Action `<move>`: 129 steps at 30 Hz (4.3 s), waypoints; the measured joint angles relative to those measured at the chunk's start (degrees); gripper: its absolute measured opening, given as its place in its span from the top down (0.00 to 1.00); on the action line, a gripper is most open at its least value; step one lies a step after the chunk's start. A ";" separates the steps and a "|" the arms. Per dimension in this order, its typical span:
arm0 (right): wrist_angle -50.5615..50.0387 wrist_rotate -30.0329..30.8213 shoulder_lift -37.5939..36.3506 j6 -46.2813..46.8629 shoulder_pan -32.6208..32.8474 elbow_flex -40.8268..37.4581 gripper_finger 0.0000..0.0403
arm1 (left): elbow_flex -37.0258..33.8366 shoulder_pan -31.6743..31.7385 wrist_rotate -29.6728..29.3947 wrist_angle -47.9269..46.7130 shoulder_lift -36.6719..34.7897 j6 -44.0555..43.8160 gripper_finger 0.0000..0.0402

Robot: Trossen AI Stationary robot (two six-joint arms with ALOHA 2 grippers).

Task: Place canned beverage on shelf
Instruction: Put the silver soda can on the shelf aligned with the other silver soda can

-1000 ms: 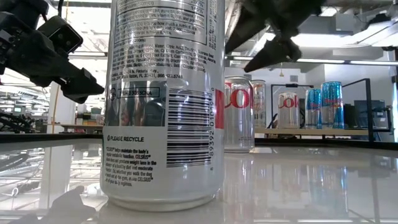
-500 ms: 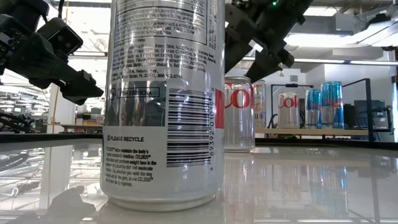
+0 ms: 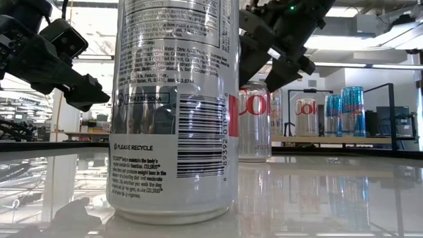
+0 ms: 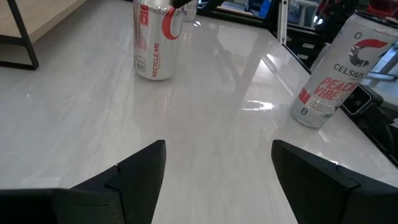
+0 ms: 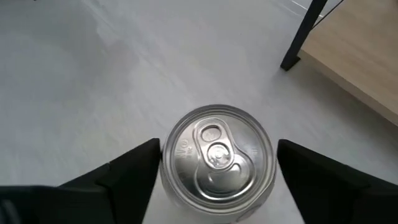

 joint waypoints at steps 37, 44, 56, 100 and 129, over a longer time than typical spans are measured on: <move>-24.96 9.17 -26.34 1.66 -11.77 -11.36 0.32 | 0.01 0.00 -0.11 -0.06 0.00 0.44 0.31; -11.58 3.59 -34.40 -7.72 -21.99 -20.63 0.32 | -0.02 0.00 -0.15 0.09 0.00 0.52 0.31; -10.96 0.56 -38.45 -11.40 -27.86 -21.10 0.32 | -0.02 -0.01 -0.63 -0.15 0.01 0.72 0.31; -13.31 6.44 -36.15 -13.51 -33.81 -21.00 0.20 | -0.02 -0.02 -0.81 -1.29 0.02 0.35 0.31; -29.81 -1.04 -33.75 -1.23 -12.12 -12.36 0.51 | -0.02 0.00 -0.76 -0.71 0.00 -0.72 0.31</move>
